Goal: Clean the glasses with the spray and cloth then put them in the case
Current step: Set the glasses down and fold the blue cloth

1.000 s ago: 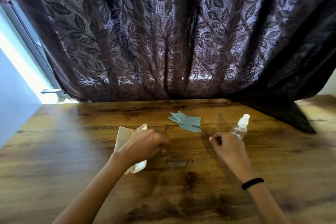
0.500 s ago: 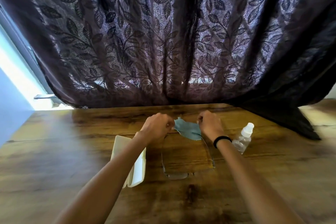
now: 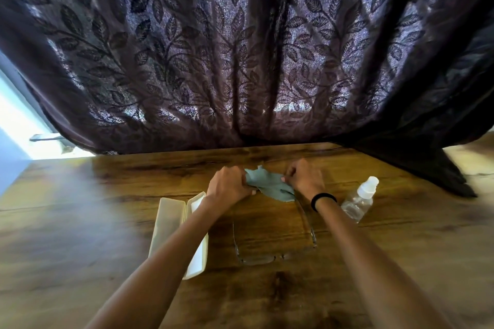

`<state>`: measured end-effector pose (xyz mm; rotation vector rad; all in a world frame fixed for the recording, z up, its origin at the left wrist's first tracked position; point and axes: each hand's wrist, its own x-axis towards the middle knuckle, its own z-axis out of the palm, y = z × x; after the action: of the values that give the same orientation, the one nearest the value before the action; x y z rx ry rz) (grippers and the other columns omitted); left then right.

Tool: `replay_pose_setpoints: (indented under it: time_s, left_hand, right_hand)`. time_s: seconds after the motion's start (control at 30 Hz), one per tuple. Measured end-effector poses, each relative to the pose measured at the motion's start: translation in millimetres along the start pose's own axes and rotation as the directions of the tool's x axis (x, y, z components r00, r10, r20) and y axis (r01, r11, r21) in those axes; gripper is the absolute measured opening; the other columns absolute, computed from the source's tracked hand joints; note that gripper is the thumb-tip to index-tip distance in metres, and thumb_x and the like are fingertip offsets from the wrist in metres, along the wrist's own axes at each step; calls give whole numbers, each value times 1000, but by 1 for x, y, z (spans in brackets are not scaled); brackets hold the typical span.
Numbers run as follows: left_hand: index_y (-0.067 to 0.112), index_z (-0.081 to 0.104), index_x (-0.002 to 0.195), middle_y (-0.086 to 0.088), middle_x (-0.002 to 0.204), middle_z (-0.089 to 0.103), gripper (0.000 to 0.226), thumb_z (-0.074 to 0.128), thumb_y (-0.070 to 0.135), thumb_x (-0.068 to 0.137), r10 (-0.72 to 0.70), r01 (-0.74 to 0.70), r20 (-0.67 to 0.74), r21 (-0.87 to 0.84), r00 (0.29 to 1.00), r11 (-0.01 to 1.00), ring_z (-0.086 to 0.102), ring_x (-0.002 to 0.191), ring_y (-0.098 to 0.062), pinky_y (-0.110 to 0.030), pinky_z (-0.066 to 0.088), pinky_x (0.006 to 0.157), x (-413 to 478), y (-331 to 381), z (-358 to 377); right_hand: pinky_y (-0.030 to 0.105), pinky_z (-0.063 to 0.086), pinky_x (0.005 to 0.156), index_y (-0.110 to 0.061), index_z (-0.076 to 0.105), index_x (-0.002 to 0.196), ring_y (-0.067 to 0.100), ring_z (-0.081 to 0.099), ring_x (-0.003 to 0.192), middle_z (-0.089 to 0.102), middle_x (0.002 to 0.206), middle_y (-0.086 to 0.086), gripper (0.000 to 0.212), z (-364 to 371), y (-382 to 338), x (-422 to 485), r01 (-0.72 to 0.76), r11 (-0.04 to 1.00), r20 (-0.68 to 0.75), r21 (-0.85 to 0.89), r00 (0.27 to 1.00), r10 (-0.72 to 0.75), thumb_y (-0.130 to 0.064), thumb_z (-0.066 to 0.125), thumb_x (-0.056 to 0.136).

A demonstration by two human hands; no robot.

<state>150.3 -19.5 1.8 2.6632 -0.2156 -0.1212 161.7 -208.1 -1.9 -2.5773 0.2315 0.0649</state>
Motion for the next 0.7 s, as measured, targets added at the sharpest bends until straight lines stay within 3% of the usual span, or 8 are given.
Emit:
replay_pose_setpoints:
  time_s: [0.23,0.4,0.7]
  left_hand:
    - [15,66,104,-6,101,70,37,76,31,73,22,-22,-49,1,999,1000,64,91,-21,-24,44,71,-4,1,0]
    - [16,67,100,-5,97,70,34,76,33,72,16,-18,-91,-15,996,1000,63,87,-18,-21,40,66,-5,1,0]
    - [17,64,105,-3,97,70,39,75,36,73,36,-37,-92,-18,995,999,59,80,-11,-20,41,64,-6,-5,4]
  right_hand:
    - [28,42,65,-14,68,75,21,64,81,69,82,3,21,8,0,3,5,1000,-59,-18,998,-6,-31,62,86]
    - [28,39,63,-15,59,77,22,62,80,63,79,2,15,4,-4,5,22,993,-121,112,993,-9,-26,58,88]
    - [38,51,72,-14,60,86,20,61,83,65,87,1,11,-11,-12,9,228,961,-148,154,967,-206,-25,59,88]
